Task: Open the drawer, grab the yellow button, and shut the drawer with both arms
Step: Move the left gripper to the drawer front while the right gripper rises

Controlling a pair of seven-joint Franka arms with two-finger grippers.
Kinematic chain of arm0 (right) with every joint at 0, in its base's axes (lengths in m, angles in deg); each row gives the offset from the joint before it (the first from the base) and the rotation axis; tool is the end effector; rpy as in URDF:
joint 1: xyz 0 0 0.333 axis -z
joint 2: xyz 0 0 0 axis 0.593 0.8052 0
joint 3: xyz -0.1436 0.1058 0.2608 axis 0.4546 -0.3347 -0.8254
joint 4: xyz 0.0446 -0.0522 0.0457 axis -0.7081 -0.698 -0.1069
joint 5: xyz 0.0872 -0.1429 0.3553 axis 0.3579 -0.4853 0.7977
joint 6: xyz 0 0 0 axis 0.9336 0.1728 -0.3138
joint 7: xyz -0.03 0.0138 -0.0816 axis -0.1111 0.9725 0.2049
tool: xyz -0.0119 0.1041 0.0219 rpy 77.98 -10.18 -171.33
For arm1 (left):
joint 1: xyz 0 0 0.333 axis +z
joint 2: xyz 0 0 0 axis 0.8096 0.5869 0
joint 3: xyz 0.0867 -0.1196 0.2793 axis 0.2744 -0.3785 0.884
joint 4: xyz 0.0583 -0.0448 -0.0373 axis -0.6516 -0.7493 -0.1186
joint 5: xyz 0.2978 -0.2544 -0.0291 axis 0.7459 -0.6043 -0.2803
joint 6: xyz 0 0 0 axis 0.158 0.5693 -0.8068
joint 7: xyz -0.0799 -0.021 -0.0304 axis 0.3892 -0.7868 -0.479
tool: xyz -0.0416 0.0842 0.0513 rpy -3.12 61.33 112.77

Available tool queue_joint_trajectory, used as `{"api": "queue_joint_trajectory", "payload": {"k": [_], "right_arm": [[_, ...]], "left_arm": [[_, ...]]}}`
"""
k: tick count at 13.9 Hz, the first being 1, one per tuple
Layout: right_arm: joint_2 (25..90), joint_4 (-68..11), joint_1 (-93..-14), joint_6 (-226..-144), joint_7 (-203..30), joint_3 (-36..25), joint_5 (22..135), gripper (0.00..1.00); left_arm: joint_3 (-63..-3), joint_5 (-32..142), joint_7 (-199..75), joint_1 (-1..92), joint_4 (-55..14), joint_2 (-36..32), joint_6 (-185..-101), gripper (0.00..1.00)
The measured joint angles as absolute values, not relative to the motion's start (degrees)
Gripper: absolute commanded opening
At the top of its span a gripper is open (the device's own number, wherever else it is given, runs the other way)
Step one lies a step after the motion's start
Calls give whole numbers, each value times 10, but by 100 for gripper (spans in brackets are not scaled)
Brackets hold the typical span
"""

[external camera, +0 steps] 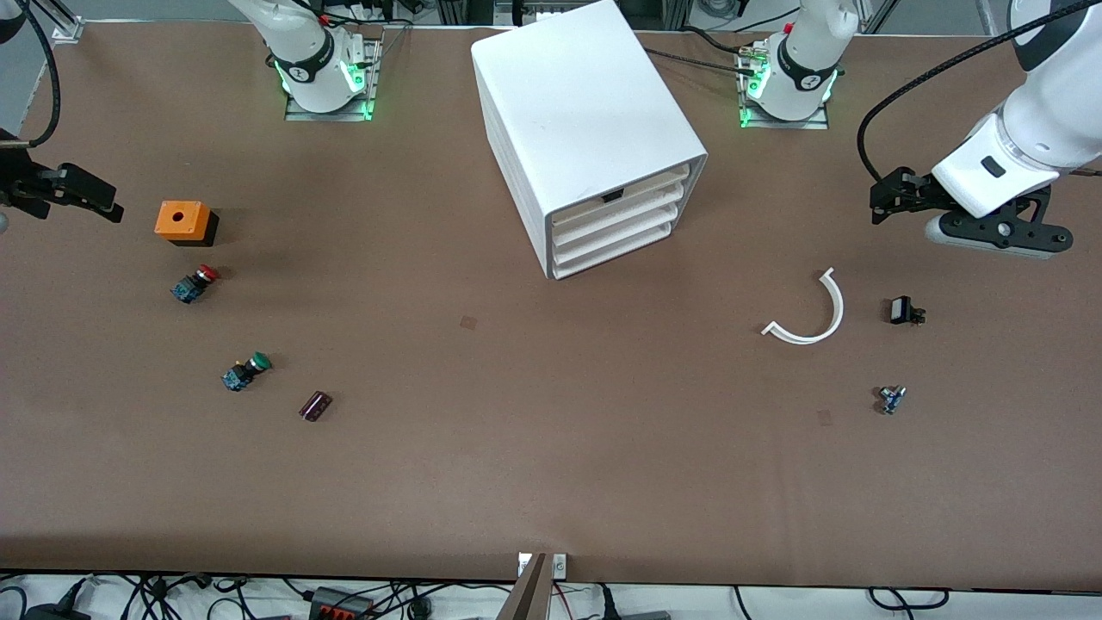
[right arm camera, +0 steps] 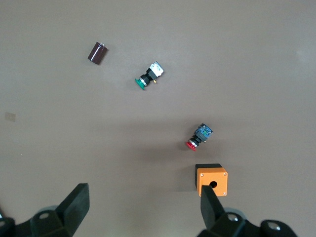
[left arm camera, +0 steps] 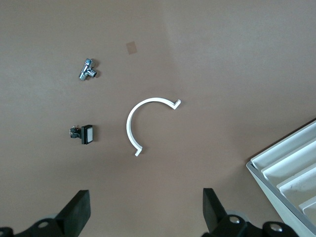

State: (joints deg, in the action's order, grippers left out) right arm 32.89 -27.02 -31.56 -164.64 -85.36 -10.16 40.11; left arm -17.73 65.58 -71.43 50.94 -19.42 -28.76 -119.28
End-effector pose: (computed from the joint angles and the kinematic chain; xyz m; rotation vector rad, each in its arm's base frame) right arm 0.5481 -0.0559 0.5838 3.1176 -0.0480 -0.0316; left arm 0.5458 -0.0568 0.5661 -3.1040 0.2501 0.1187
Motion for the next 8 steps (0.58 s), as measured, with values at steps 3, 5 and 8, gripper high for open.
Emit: {"api": "queue_joint_trajectory", "payload": {"k": [3, 5, 8], "right_arm": [[329, -270, -316, -1646, -854, -102, 401, 100], [329, -271, -316, -1646, -854, -102, 401, 100], [334, -272, -324, -1646, -854, -103, 401, 100]], "left_arm": [[-177, 656, -714, 509, -194, -288, -1193, 100], [-177, 656, -714, 509, -194, -288, -1193, 100], [-178, 656, -714, 509, -194, -288, -1193, 100]]}}
